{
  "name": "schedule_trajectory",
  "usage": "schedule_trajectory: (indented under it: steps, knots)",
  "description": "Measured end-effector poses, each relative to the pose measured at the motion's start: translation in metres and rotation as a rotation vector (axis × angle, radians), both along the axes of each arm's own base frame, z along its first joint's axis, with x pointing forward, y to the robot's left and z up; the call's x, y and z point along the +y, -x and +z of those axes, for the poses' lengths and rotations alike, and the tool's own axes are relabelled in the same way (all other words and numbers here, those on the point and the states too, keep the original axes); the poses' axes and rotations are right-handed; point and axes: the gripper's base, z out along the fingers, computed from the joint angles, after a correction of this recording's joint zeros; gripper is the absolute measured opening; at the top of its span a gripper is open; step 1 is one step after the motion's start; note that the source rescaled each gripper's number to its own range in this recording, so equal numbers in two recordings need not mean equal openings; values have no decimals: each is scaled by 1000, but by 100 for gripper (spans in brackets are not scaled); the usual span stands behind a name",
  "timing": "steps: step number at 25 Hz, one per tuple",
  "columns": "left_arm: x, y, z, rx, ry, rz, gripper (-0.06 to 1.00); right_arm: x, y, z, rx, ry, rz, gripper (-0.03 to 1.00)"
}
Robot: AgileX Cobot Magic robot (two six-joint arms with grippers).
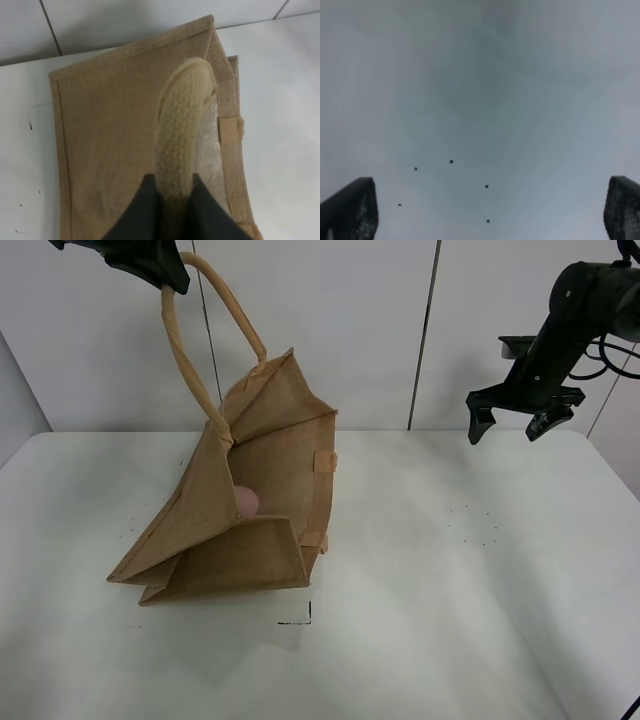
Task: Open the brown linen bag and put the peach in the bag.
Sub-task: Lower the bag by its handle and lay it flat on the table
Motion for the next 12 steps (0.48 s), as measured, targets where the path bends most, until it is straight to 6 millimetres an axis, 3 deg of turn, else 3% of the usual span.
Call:
schedule_trajectory:
  steps: [6, 9, 12]
  knots:
    - [0, 0, 0, 0, 0, 0, 0, 5, 21, 15, 14, -5, -6, 100]
    - [0, 0, 0, 0, 0, 0, 0, 5, 51, 30, 34, -3, -5, 100]
    - [0, 0, 0, 0, 0, 0, 0, 5, 96, 49, 48, -3, -2, 100]
